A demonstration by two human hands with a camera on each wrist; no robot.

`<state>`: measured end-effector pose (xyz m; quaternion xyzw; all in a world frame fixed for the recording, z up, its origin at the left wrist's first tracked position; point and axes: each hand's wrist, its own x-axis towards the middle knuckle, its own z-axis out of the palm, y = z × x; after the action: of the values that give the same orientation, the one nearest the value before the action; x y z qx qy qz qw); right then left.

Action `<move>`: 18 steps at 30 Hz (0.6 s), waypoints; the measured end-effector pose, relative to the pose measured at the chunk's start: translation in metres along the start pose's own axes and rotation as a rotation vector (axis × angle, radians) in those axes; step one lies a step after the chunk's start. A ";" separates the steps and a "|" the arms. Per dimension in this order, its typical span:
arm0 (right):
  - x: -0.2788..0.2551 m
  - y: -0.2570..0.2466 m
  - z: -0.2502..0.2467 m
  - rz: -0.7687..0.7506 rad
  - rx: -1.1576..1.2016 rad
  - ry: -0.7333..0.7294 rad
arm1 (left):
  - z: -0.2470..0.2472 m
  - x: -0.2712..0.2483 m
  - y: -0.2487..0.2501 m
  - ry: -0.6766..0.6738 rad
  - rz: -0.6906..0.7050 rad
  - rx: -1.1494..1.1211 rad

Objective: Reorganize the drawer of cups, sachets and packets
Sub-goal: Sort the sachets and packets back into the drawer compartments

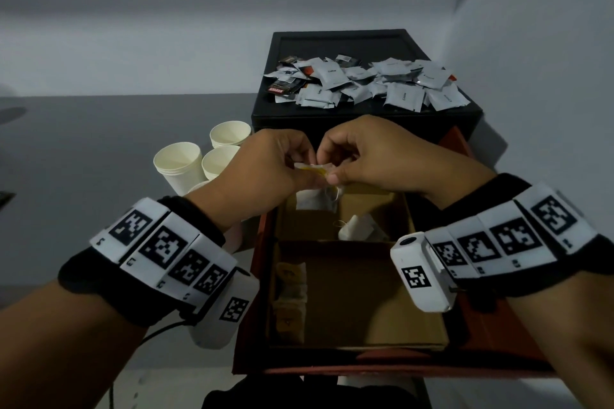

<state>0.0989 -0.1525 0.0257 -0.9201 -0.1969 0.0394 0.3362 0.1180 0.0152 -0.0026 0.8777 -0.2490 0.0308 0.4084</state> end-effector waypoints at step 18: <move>0.003 0.019 -0.003 0.053 0.200 0.039 | -0.005 0.009 -0.010 -0.112 0.011 -0.159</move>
<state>0.1082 -0.1662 0.0161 -0.8876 -0.1611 0.0498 0.4287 0.1310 0.0209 -0.0036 0.8414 -0.2778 -0.0358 0.4622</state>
